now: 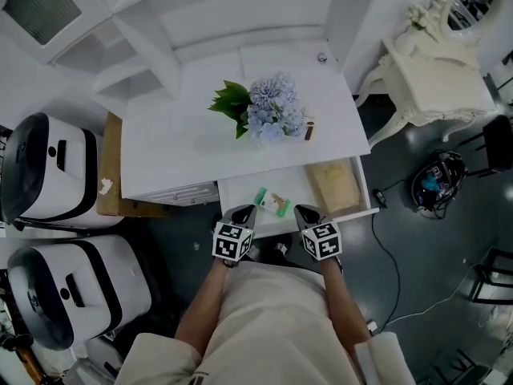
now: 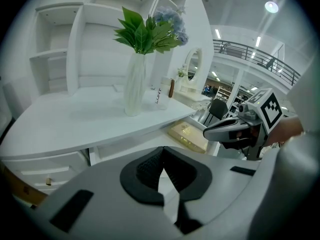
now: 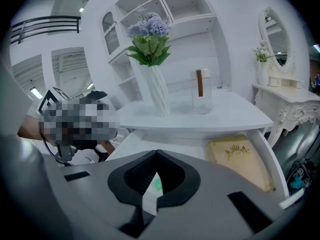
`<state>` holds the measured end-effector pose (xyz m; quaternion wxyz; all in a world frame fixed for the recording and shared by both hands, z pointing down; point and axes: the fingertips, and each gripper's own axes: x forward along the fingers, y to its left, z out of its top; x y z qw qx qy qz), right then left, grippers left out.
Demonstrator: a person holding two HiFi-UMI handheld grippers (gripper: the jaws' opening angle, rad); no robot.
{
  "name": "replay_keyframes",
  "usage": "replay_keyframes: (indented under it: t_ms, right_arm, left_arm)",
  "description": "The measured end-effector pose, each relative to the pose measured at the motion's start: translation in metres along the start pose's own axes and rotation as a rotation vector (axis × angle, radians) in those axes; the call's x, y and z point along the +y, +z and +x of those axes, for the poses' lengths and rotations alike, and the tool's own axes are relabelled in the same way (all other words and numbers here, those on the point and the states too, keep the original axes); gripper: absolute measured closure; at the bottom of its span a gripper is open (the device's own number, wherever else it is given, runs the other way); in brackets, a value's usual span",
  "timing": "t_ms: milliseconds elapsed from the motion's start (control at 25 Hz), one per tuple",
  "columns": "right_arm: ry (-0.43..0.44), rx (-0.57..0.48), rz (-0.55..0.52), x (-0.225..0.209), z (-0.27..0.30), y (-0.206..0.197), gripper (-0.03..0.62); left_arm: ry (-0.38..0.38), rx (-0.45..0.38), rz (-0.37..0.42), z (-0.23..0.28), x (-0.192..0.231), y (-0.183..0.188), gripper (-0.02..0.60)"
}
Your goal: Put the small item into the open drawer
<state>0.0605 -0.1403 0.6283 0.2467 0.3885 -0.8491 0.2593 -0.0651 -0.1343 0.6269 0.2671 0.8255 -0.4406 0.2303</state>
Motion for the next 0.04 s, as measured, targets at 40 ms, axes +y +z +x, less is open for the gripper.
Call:
replay_keyframes:
  t_ms: [40]
  right_arm:
    - [-0.001, -0.002, 0.002, -0.0002, 0.0001, 0.0004, 0.569]
  left_arm:
    - [-0.002, -0.002, 0.002, 0.0000, -0.0002, 0.0008, 0.565]
